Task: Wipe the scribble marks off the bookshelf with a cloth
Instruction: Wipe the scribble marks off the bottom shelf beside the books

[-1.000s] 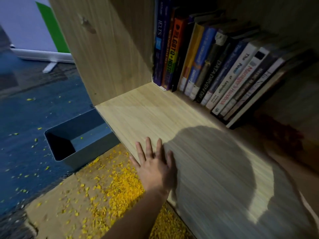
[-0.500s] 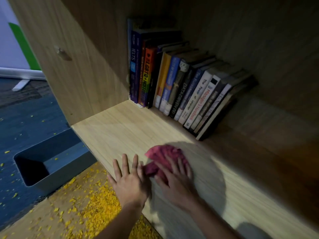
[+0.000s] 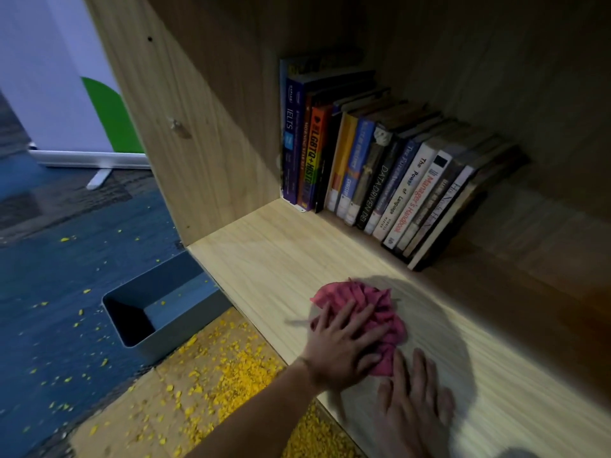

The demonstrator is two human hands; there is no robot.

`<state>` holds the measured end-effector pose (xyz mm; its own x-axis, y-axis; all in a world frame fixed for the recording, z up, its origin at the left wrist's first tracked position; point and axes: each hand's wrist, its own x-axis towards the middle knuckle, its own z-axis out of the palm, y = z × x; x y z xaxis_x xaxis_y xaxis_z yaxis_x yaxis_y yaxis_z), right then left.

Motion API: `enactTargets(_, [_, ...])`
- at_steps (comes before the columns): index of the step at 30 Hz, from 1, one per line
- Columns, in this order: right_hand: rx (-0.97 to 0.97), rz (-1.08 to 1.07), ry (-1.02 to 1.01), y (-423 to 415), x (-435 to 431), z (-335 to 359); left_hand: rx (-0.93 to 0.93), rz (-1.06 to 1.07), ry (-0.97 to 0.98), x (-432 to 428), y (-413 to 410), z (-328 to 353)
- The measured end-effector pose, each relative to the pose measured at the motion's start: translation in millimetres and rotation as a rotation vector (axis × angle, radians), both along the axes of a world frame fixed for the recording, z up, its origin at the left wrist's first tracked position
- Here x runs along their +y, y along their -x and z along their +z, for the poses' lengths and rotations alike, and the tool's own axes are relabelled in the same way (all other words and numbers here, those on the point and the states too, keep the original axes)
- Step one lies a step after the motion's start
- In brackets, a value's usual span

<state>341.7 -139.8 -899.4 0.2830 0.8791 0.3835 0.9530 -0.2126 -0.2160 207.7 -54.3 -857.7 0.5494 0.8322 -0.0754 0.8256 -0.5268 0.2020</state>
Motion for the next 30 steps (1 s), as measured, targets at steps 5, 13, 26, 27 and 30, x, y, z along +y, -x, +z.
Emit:
enactTargets(5, [-0.053,-0.003,-0.062,-1.9,3.7,-11.7,-0.01,-0.089,0.018,33.1,10.4,0.4])
enactTargets(13, [-0.065,0.021,-0.124,-3.3,11.8,-15.9,-0.006,0.402,0.062,129.5,116.7,7.8])
enactTargets(26, [-0.071,0.0,-0.036,1.8,8.4,-2.6,-0.088,0.893,0.056,112.5,158.5,3.2])
enactTargets(27, [-0.09,0.016,-0.025,0.3,7.4,-3.0,-0.103,0.9,0.059,109.8,157.0,2.4])
enactTargets(30, [-0.111,0.022,-0.001,-3.4,4.7,-3.8,-0.094,0.901,0.074,97.8,148.6,3.1])
